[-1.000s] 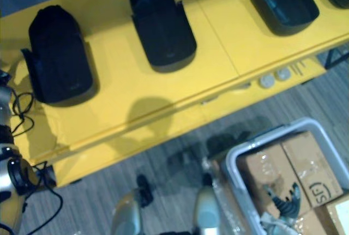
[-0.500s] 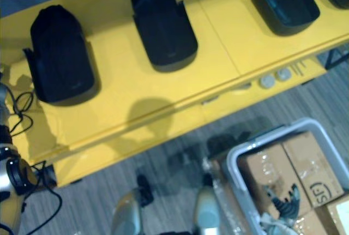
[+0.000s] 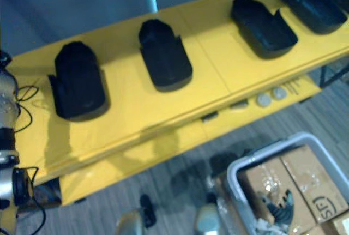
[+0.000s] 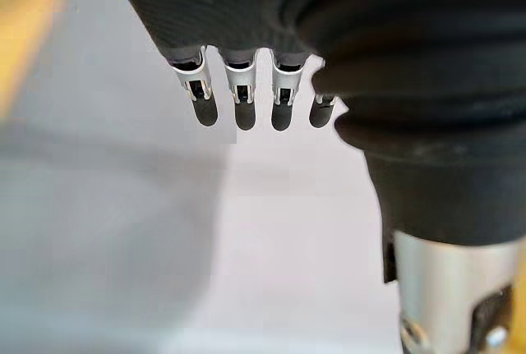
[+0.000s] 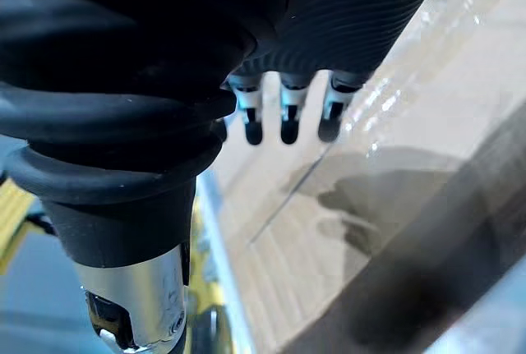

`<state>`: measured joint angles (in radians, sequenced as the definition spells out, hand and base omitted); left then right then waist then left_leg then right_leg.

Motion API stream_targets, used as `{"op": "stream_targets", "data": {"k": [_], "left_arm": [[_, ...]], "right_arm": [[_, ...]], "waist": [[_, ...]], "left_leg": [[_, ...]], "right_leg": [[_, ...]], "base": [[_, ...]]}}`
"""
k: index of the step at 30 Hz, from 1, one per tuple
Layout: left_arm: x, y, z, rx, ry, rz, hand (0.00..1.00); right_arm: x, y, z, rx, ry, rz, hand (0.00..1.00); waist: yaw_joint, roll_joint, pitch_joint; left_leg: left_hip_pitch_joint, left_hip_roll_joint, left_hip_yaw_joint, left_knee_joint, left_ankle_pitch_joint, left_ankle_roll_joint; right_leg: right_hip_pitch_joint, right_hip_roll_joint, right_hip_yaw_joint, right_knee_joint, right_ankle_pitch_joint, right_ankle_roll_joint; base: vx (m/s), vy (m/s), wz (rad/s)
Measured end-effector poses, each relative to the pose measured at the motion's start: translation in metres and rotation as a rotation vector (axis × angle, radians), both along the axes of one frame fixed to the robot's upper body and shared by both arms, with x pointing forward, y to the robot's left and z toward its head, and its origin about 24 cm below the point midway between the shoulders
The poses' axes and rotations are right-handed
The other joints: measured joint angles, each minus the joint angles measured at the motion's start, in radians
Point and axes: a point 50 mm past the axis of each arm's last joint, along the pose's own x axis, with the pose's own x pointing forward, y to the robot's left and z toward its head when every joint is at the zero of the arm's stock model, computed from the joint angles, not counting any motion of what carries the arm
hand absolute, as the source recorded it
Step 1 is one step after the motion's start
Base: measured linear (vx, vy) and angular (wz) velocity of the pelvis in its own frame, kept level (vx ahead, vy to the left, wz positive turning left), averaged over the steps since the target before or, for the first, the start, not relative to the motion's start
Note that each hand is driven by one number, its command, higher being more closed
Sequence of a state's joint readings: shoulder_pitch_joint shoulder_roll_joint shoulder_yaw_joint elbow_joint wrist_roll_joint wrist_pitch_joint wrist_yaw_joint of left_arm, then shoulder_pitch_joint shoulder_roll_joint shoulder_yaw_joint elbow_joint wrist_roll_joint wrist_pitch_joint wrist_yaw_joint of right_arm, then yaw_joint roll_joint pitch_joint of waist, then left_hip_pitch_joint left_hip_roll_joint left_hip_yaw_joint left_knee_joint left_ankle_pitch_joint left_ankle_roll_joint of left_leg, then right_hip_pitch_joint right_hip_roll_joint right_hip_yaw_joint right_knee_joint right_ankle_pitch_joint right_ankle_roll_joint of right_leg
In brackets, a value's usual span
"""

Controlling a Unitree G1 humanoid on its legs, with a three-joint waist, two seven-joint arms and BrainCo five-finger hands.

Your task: Walk over and take plastic housings, then place them on the shelf

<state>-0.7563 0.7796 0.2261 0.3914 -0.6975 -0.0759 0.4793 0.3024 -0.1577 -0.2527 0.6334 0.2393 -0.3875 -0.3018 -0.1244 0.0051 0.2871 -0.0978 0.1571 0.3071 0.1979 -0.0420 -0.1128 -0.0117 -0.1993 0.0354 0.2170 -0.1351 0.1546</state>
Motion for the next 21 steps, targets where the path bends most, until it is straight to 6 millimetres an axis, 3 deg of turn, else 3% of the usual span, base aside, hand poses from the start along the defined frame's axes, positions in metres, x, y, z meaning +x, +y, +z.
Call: {"op": "stream_targets", "data": {"k": [5,9,14,16,19,21], "left_arm": [[-0.024,0.021,-0.011,-0.008,-0.056,0.065,0.0],[-0.052,0.051,-0.027,0.036,0.012,0.254,0.0],[-0.077,0.091,-0.058,0.077,0.25,0.397,0.0],[-0.084,0.103,-0.071,0.098,0.347,0.417,0.0],[-0.089,0.116,-0.09,0.083,0.471,0.386,0.0],[-0.089,0.118,-0.095,0.081,0.512,0.349,0.0]], "right_arm": [[-0.011,0.004,-0.009,0.029,0.045,-0.027,0.0],[-0.019,0.0,-0.012,0.039,0.057,-0.072,0.0],[-0.029,-0.003,-0.017,0.05,0.09,-0.104,0.0],[-0.029,-0.002,-0.019,0.059,0.101,-0.103,0.0],[-0.032,-0.002,-0.021,0.065,0.113,-0.104,0.0],[-0.031,-0.001,-0.022,0.077,0.117,-0.091,0.0]], "waist": [[0.003,0.021,-0.049],[0.015,0.031,-0.086],[0.059,0.035,-0.113],[0.062,0.033,-0.115],[0.087,0.032,-0.117],[0.088,0.033,-0.117]], "left_leg": [[0.062,-0.017,-0.025,-0.124,0.068,-0.008],[0.122,-0.023,-0.046,-0.233,0.129,-0.017],[0.163,-0.036,-0.058,-0.28,0.158,-0.014],[0.164,-0.039,-0.079,-0.285,0.159,-0.012],[0.159,-0.04,-0.086,-0.286,0.164,-0.011],[0.139,-0.043,-0.107,-0.286,0.171,-0.009]], "right_leg": [[0.055,0.003,-0.039,-0.058,0.007,-0.001],[0.092,0.013,-0.067,-0.08,0.004,-0.006],[0.134,0.007,-0.094,-0.102,0.003,-0.007],[0.149,0.005,-0.117,-0.111,0.0,-0.011],[0.153,0.004,-0.126,-0.122,-0.002,-0.013],[0.153,0.003,-0.15,-0.126,-0.002,-0.013]], "base": [[-0.01,-0.04,0.16],[-0.01,-0.038,0.15],[-0.01,-0.005,0.1],[-0.05,-0.001,0.2],[-0.04,0.0,0.11],[-0.04,-0.001,0.29]]}}
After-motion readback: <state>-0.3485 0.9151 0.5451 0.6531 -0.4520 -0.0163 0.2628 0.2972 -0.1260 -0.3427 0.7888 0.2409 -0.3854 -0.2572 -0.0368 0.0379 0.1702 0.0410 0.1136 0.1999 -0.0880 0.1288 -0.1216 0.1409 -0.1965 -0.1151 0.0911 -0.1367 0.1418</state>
